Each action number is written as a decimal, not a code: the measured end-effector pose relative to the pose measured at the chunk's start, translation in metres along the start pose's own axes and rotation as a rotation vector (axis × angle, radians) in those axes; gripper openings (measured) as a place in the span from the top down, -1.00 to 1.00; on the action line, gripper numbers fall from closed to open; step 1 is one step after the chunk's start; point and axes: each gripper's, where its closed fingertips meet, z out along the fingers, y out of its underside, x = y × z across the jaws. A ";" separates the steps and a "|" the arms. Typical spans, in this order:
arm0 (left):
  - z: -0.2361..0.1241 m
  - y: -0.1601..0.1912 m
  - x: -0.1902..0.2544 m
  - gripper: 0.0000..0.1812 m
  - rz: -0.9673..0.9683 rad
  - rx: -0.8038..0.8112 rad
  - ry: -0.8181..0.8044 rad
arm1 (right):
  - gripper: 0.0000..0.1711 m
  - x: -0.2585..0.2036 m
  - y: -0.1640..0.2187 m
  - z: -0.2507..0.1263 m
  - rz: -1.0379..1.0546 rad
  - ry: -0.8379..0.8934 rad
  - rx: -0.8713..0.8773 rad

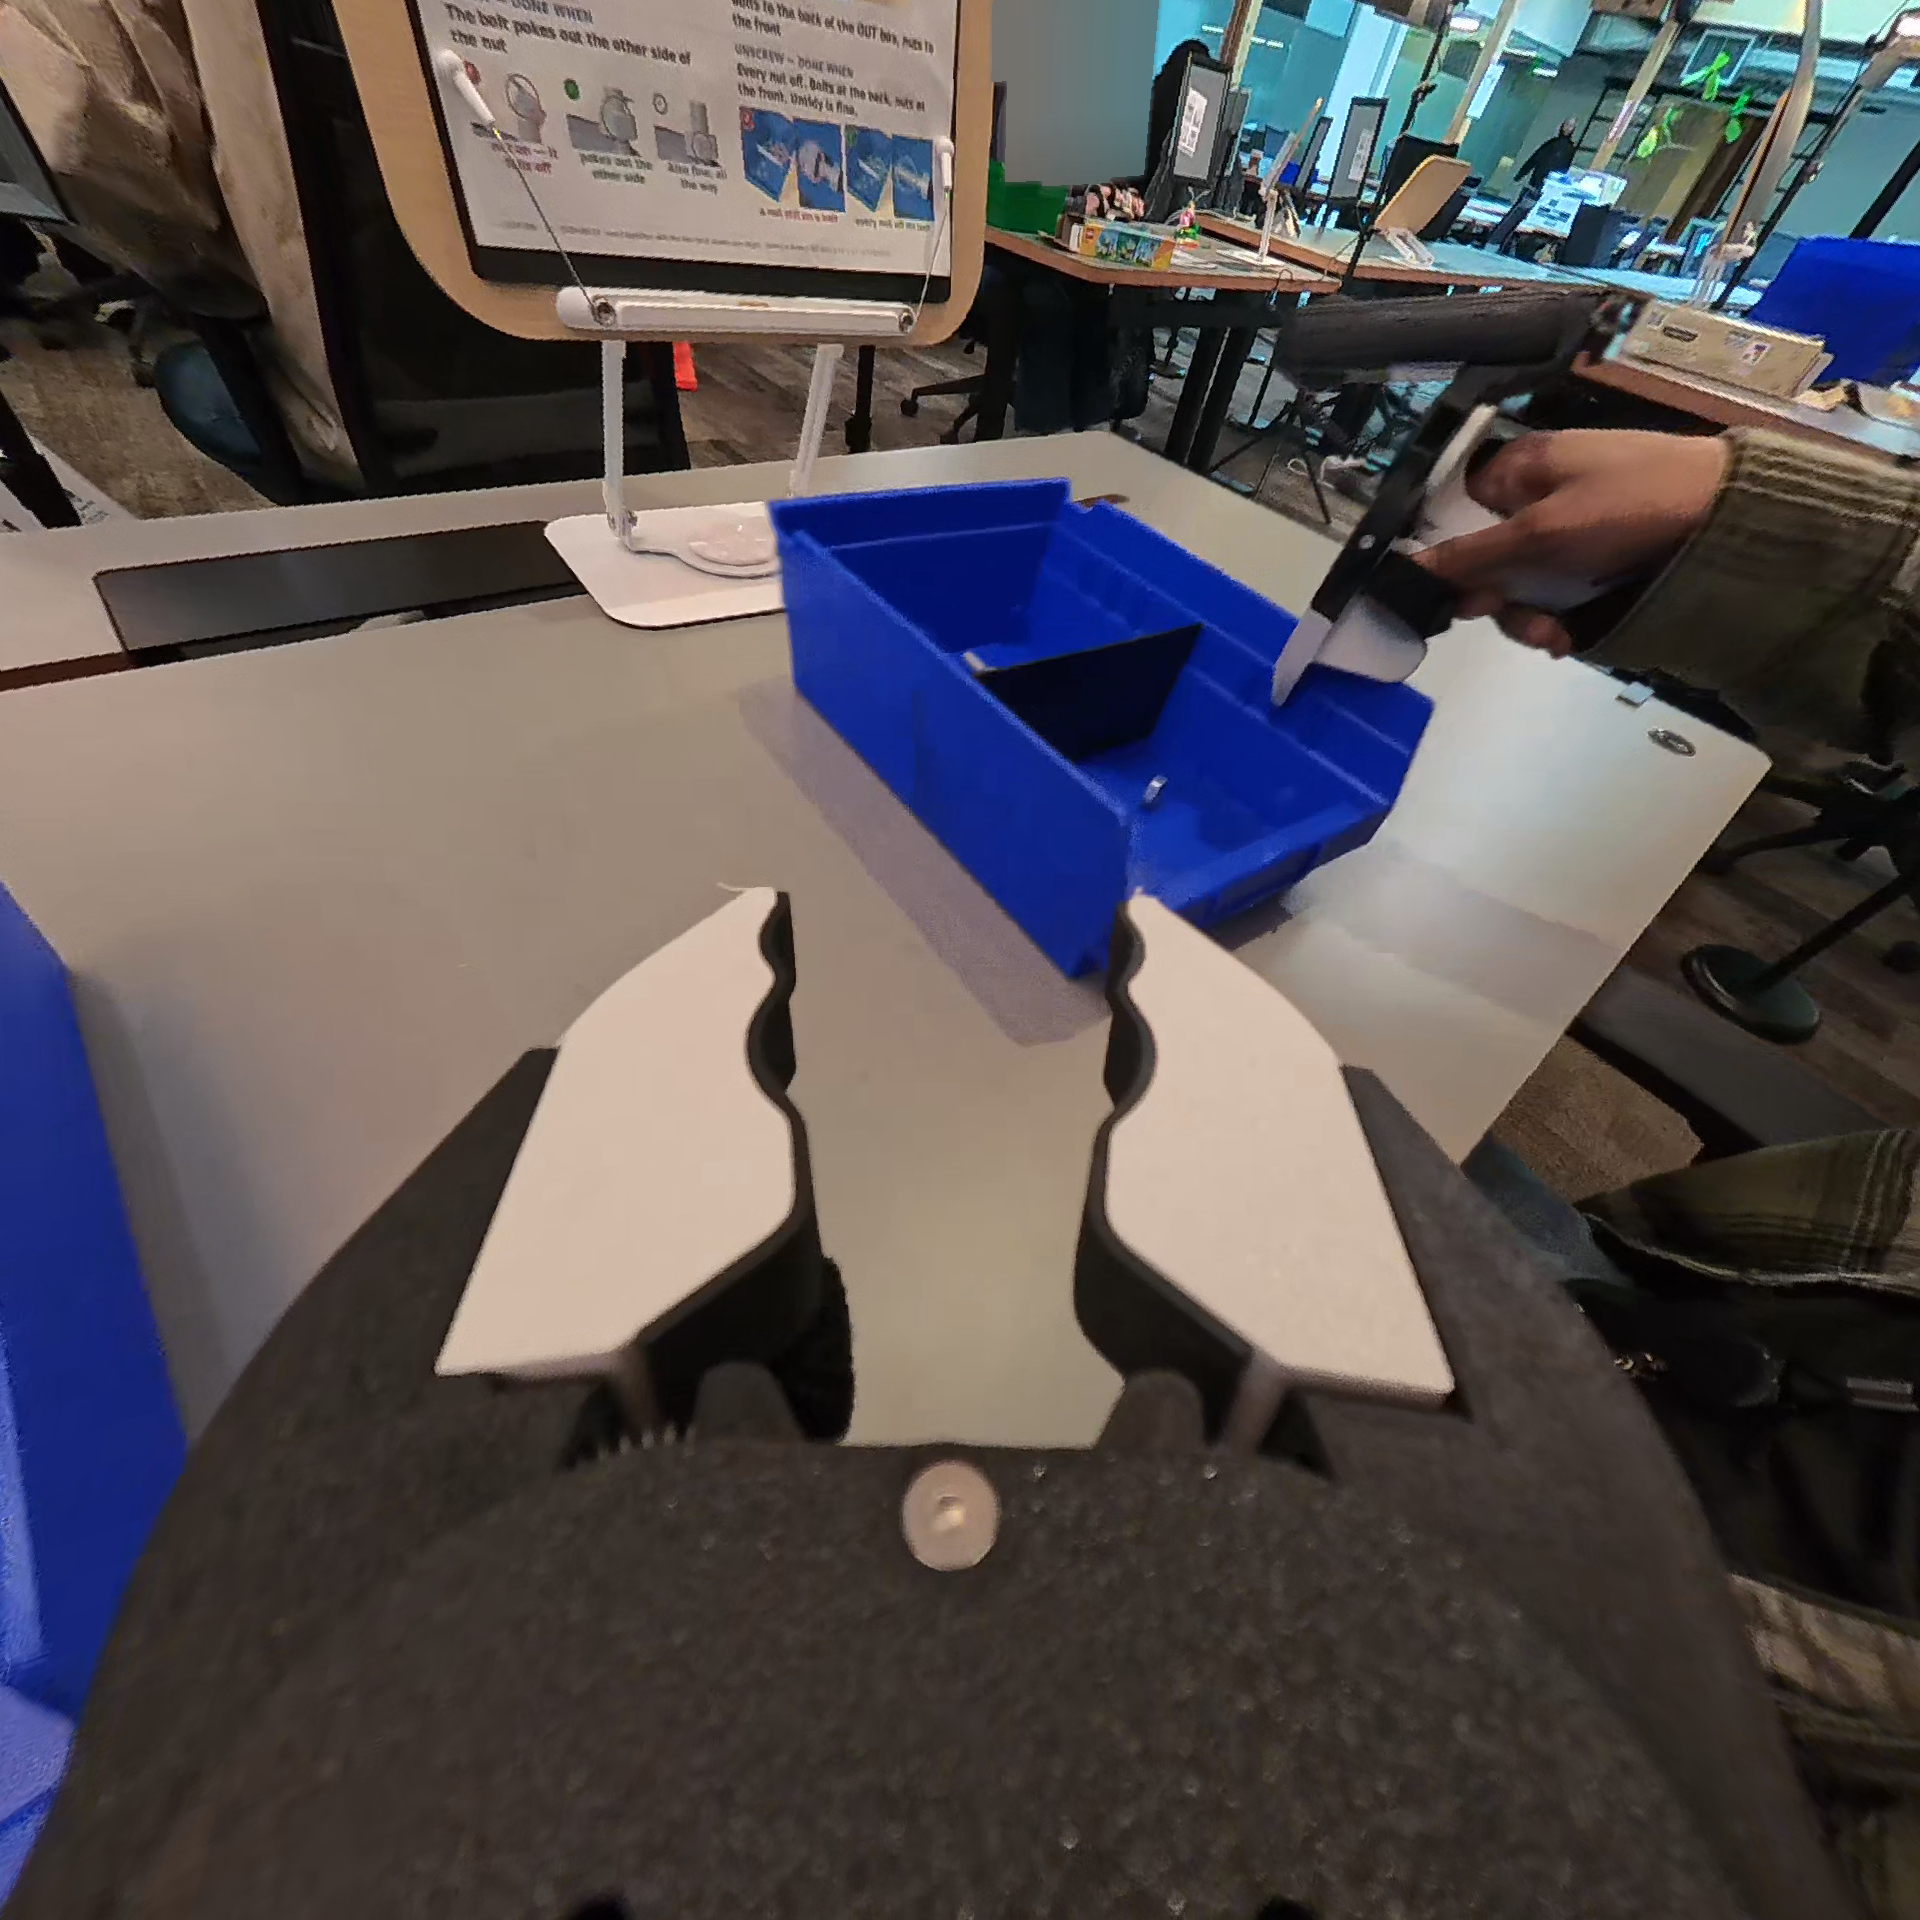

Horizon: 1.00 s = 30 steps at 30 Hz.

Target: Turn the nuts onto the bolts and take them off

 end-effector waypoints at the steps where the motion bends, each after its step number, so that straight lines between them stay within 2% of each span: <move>1: -0.003 0.000 0.000 0.36 0.002 0.001 -0.002 | 0.91 -0.013 -0.005 0.004 -0.022 0.003 -0.005; 11: -0.033 0.003 -0.014 0.37 -0.019 0.017 -0.049 | 0.90 -0.129 -0.029 0.037 -0.062 -0.066 -0.040; 15: -0.038 0.001 -0.019 0.37 -0.033 0.035 -0.055 | 0.87 -0.162 -0.028 0.043 -0.065 -0.128 -0.052; 19: -0.040 -0.001 -0.023 0.36 -0.027 0.025 -0.070 | 0.81 -0.175 -0.029 0.041 -0.127 -0.199 -0.037; 24: -0.062 -0.013 -0.046 0.33 0.017 0.007 -0.172 | 0.60 -0.158 -0.041 -0.005 -0.220 -0.371 0.262; 27: -0.082 -0.025 -0.079 0.31 0.027 -0.020 -0.268 | 0.48 -0.136 -0.025 -0.033 -0.278 -0.485 0.465; 30: -0.102 -0.035 -0.121 0.27 0.027 -0.062 -0.377 | 0.36 -0.109 0.000 -0.043 -0.300 -0.537 0.612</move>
